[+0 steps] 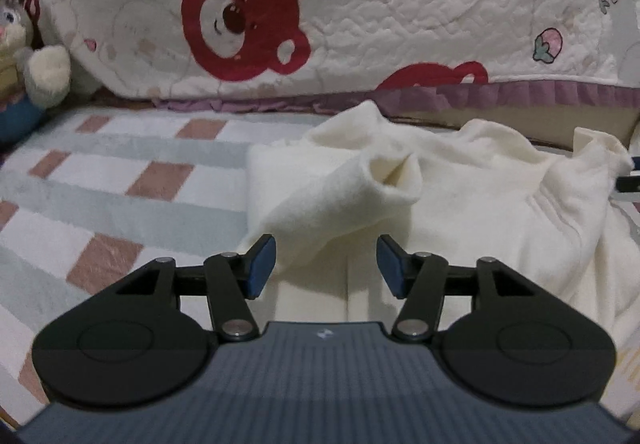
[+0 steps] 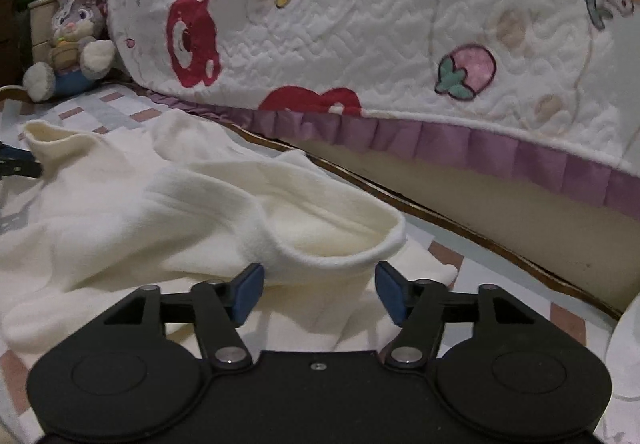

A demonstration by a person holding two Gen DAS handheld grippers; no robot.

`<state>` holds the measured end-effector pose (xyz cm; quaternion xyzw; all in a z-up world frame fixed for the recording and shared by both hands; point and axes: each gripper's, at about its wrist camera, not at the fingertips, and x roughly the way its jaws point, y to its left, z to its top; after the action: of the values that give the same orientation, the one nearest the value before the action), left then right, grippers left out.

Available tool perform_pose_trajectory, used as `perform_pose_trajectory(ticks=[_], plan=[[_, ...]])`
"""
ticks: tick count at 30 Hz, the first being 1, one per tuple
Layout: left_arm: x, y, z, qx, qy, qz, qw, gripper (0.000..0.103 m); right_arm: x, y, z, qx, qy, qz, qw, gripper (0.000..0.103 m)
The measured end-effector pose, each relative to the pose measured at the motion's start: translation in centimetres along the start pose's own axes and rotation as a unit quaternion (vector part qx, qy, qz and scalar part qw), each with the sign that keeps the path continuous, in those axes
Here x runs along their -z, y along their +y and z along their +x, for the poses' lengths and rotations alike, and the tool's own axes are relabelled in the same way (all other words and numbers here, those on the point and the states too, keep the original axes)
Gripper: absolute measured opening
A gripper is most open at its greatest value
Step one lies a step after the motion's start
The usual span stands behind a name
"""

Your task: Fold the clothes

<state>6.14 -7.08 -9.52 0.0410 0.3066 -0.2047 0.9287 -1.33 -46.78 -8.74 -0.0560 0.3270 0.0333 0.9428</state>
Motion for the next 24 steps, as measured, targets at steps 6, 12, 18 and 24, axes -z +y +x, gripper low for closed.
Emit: perform_pose_trajectory(ticks=[6,12,18,24], plan=[[-1.6,0.0,1.7,0.038,-0.018,0.090,0.9950,0.072,-0.1,-3.2,4.1,-0.058,0.055,0.045,0.996,0.070],[-2.8,1.7,6.8,0.130,0.065,0.058,0.9877,0.081,-0.4,-4.6,5.3,-0.099,0.065,0.085,0.989,0.071],[-1.9,1.5,7.4,0.157,0.079,-0.003,0.9844,0.029,1.0,-6.5,6.3,-0.135,0.071,0.185,0.971,0.071],[-2.3,-0.9,4.2,0.043,0.035,0.057,0.9968,0.005,1.9,-5.5,7.2,-0.122,0.087,0.183,0.972,0.074]])
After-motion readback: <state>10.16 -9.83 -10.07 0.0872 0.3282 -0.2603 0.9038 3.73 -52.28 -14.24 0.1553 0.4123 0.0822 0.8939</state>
